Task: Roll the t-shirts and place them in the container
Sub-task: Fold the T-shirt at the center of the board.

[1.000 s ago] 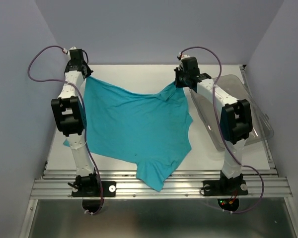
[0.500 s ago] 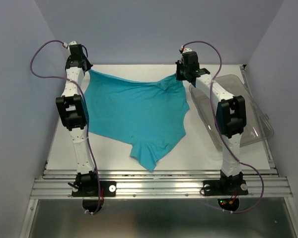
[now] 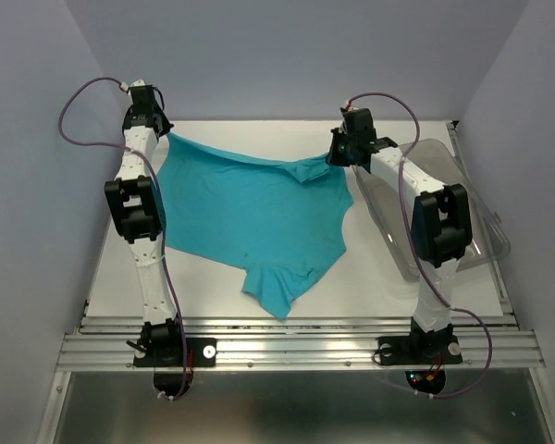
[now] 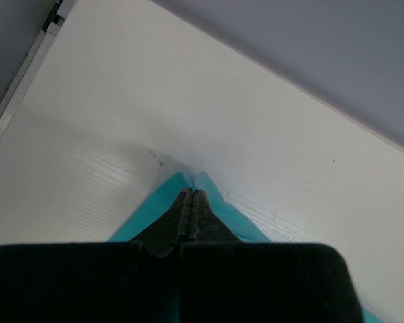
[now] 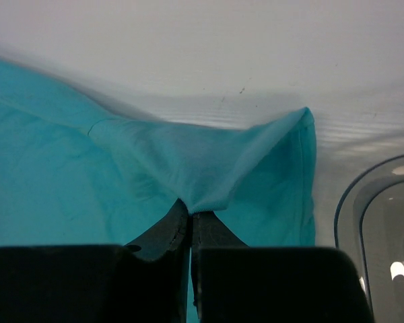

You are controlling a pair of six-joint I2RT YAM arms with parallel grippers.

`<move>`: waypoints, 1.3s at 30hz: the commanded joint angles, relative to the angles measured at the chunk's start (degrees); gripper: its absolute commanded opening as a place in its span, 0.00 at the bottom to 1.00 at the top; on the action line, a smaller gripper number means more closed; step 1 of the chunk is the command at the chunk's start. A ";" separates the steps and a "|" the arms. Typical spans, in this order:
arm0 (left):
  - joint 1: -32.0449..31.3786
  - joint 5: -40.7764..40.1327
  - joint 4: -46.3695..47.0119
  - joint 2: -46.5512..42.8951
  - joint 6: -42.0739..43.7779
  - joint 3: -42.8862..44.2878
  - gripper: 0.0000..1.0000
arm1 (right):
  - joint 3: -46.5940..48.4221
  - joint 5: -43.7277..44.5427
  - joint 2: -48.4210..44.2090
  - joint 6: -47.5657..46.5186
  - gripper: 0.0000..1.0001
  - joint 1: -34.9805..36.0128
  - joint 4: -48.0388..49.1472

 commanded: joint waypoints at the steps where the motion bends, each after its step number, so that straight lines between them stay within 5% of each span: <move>1: 1.13 -0.68 0.74 -4.39 1.30 -0.26 0.00 | -2.73 -2.37 -7.53 5.15 0.01 -0.42 -0.14; 16: 1.22 -1.04 0.56 -2.82 1.57 -0.88 0.00 | -17.49 -5.18 -17.20 12.81 0.01 2.48 1.70; 39: 1.48 -1.74 -0.32 -0.18 1.74 -0.08 0.00 | -27.96 -5.71 -23.09 17.64 0.01 7.93 5.83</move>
